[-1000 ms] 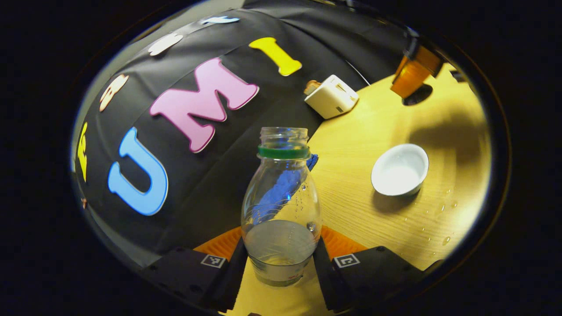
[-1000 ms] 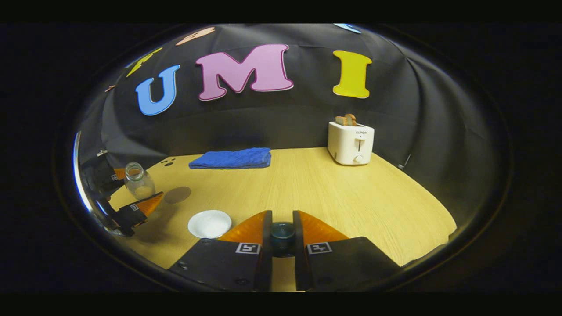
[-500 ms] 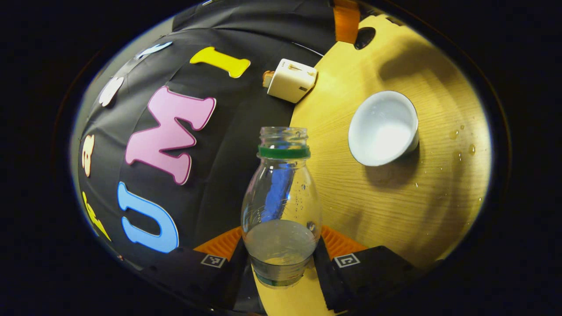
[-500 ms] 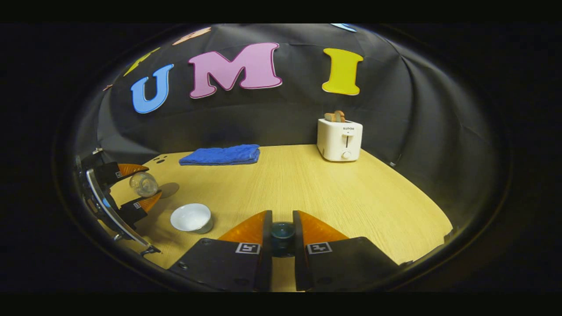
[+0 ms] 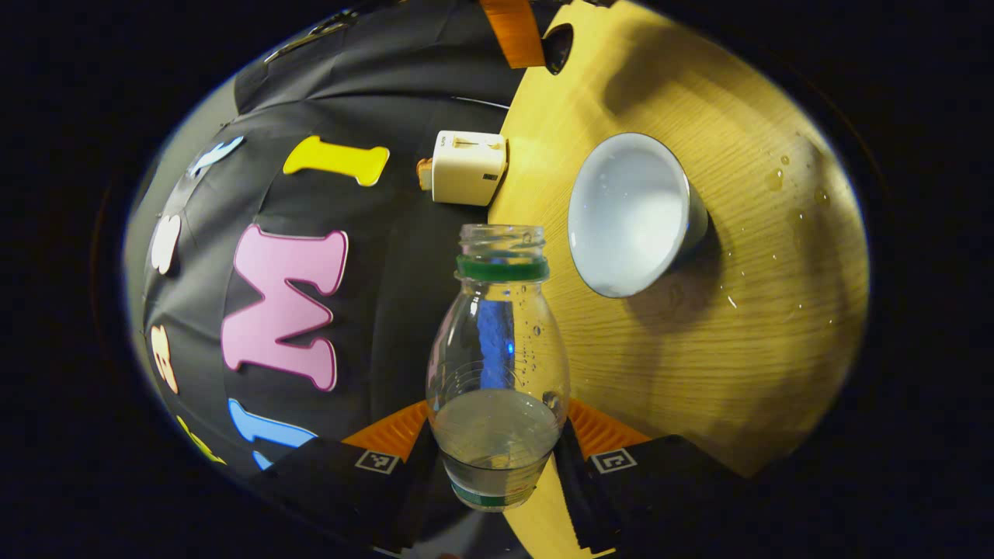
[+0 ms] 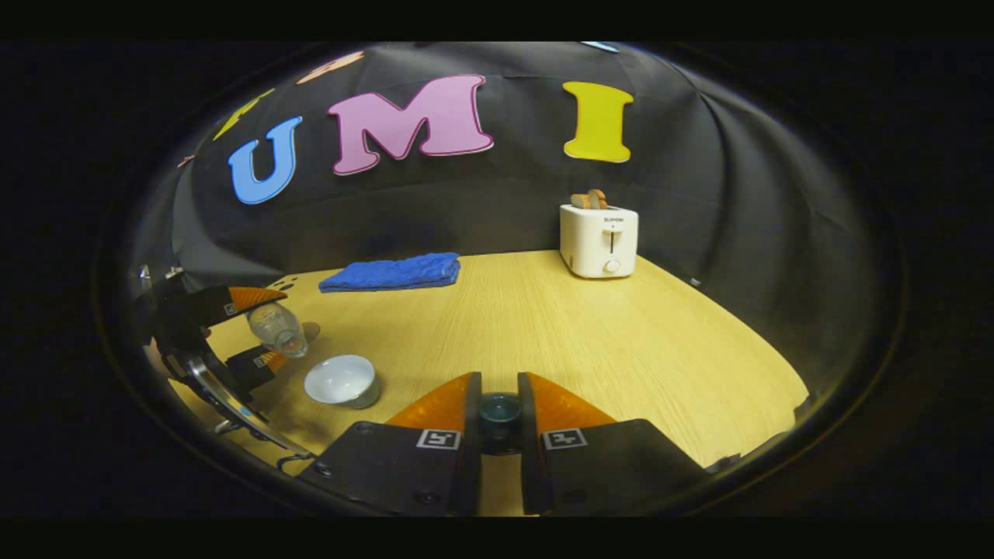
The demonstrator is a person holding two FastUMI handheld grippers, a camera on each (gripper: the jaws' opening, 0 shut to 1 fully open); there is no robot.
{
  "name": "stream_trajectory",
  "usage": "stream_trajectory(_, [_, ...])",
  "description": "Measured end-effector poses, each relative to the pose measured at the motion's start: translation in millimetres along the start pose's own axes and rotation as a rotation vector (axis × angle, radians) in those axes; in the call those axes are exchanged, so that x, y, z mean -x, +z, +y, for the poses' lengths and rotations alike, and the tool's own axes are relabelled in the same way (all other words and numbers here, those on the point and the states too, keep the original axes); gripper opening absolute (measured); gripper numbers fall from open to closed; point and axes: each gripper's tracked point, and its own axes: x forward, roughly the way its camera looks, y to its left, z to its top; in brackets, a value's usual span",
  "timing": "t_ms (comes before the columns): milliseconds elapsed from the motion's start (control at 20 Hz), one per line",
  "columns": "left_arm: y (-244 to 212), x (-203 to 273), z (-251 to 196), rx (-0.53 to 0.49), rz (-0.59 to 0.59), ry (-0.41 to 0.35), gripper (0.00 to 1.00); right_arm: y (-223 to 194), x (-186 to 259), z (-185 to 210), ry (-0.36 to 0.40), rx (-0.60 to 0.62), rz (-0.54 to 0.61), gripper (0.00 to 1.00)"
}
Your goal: Open the teacup lid with one hand, grasp the water bottle and pour water into the teacup with the other hand; after pouring, place the water bottle on the coaster and then close the teacup lid.
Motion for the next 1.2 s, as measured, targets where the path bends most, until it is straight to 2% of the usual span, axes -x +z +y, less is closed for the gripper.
stream_trajectory(50, [-2, -3, -1, -0.013, -0.006, -0.001, 0.74, -3, 1, 1, 0.005, -0.004, 0.008, 0.24])
stream_trajectory(100, [-2, -6, 0, -0.028, -0.009, 0.001, 0.74, -5, 1, 2, 0.006, 0.0, 0.013, 0.28])
stream_trajectory(150, [-2, -8, 3, -0.043, -0.01, 0.003, 0.74, -6, 2, 2, 0.006, 0.007, 0.014, 0.24])
stream_trajectory(200, [-3, -8, 4, -0.055, -0.013, 0.004, 0.74, -5, 2, 2, 0.007, 0.011, 0.011, 0.29])
stream_trajectory(250, [-5, -9, 5, -0.065, -0.013, 0.004, 0.74, -5, 4, 2, 0.009, 0.011, 0.011, 0.24])
stream_trajectory(450, [-8, -11, 8, -0.103, -0.014, 0.002, 0.74, -6, 3, -2, -0.001, 0.007, 0.015, 0.24])
stream_trajectory(500, [-8, -11, 8, -0.114, -0.018, 0.004, 0.74, -4, 3, -3, -0.005, 0.003, 0.011, 0.19])
stream_trajectory(550, [-7, -11, 9, -0.127, -0.022, 0.005, 0.74, -3, 4, -4, -0.009, -0.001, 0.006, 0.24])
stream_trajectory(850, [-5, -18, 7, -0.183, -0.054, -0.014, 0.75, -6, 6, -6, -0.018, -0.016, 0.005, 0.24])
stream_trajectory(1200, [1, -21, 13, -0.279, -0.104, 0.012, 0.75, -9, 7, -2, -0.008, -0.009, 0.011, 0.24])
